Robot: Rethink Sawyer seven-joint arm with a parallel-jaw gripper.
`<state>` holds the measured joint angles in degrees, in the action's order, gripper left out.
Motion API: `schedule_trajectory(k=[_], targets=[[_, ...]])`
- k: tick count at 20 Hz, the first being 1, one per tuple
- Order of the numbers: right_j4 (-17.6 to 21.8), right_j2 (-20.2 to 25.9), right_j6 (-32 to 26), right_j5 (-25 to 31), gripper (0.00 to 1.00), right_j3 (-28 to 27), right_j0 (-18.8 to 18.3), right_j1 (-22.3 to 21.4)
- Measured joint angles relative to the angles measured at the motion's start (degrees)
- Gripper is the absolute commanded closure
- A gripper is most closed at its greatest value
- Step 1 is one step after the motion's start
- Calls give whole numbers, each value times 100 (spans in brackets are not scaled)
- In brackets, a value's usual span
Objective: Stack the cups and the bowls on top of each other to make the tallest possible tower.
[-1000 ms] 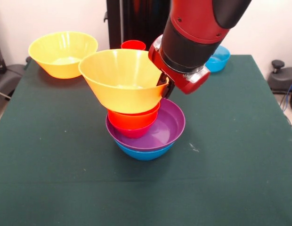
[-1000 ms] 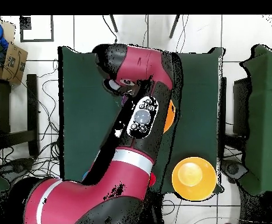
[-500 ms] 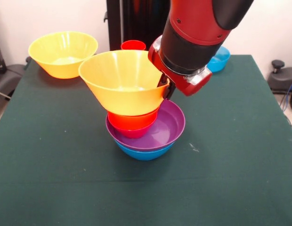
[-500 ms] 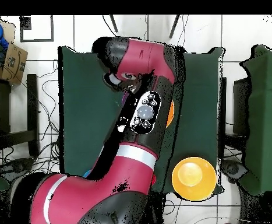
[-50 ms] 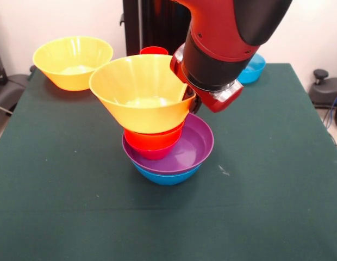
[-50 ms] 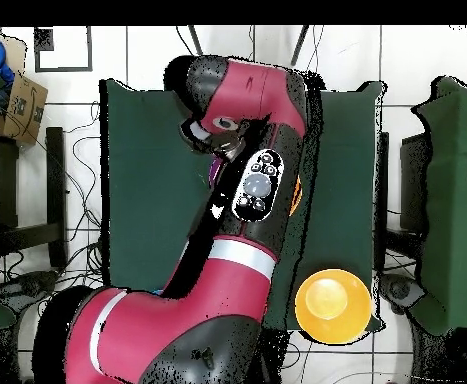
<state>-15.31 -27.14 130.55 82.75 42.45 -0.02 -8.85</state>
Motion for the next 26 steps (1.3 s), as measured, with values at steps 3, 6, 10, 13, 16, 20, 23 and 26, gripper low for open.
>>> schedule_trajectory(k=[3,6,10,13,16,20,23,26], targets=[[-7,0,0,0,100,-6,0,12],[-7,0,0,0,100,-6,1,12],[-8,0,0,1,100,-5,9,11],[-8,0,0,1,0,7,17,2],[-7,0,0,0,0,32,24,-8],[-8,0,0,0,0,63,29,-24],[-11,0,0,0,0,80,30,-41],[-11,0,0,1,0,81,30,-51]])
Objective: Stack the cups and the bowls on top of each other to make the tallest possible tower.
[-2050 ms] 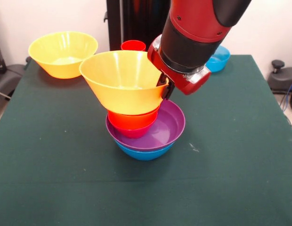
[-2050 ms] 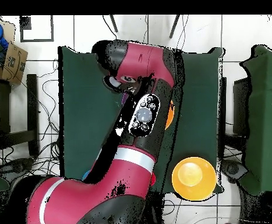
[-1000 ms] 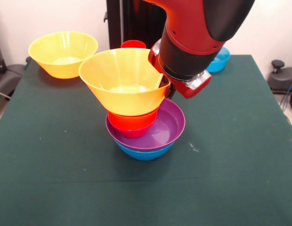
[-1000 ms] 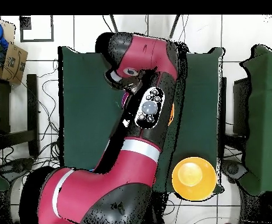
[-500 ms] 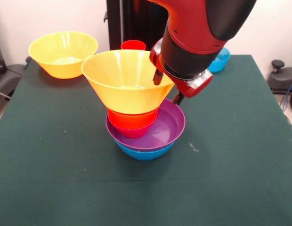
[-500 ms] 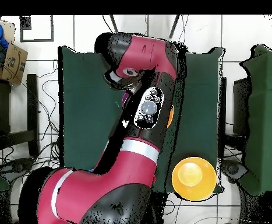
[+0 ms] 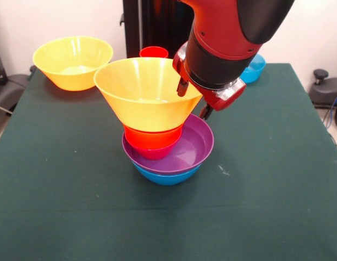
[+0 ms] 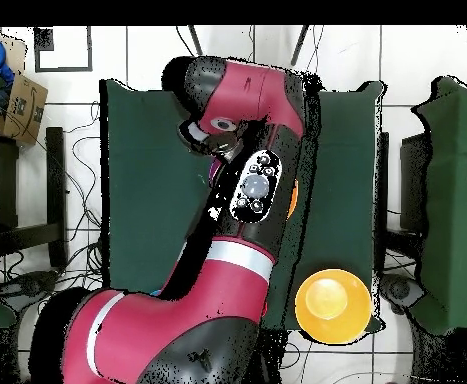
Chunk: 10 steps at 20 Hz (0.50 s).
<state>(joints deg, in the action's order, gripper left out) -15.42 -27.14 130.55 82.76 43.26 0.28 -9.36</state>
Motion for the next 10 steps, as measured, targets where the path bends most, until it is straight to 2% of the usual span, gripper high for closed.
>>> schedule_trajectory(k=[10], targets=[[0,1,0,0,0,1,0,-68]])
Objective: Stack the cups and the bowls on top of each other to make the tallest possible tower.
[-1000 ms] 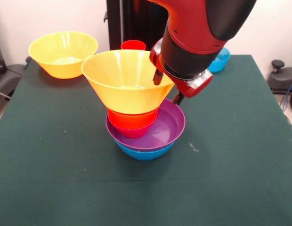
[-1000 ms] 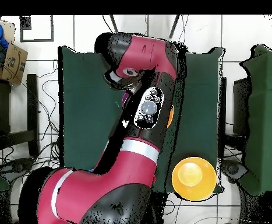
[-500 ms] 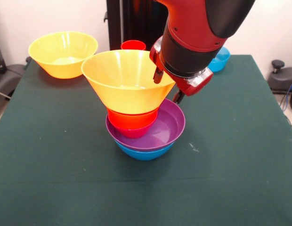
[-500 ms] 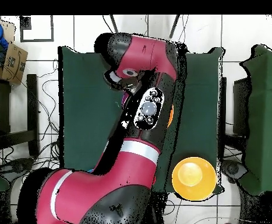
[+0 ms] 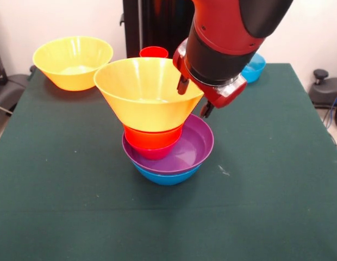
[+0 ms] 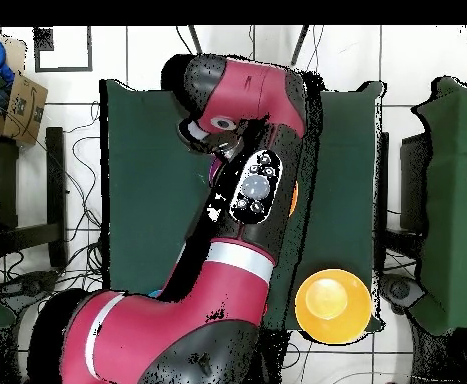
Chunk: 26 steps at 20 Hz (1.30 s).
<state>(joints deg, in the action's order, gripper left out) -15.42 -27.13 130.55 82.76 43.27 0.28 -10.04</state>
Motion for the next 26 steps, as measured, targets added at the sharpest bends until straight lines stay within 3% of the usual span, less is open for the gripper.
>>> schedule_trajectory(k=[9,26], targets=[[0,-1,0,0,0,-40,0,-201],[5,-114,0,5,0,-916,10,-342]])
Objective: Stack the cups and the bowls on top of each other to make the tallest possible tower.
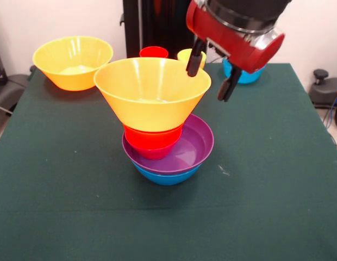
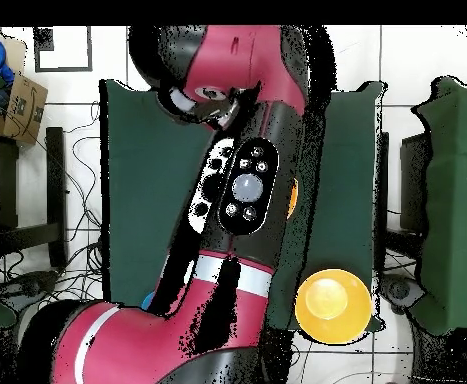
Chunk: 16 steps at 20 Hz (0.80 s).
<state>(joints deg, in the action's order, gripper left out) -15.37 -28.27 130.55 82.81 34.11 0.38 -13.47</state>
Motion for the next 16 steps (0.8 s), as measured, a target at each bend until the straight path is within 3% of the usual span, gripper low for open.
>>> schedule_trajectory(k=[5,16], targets=[[-104,-72,0,50,0,-540,27,82],[-493,-224,305,52,0,-986,293,366]])
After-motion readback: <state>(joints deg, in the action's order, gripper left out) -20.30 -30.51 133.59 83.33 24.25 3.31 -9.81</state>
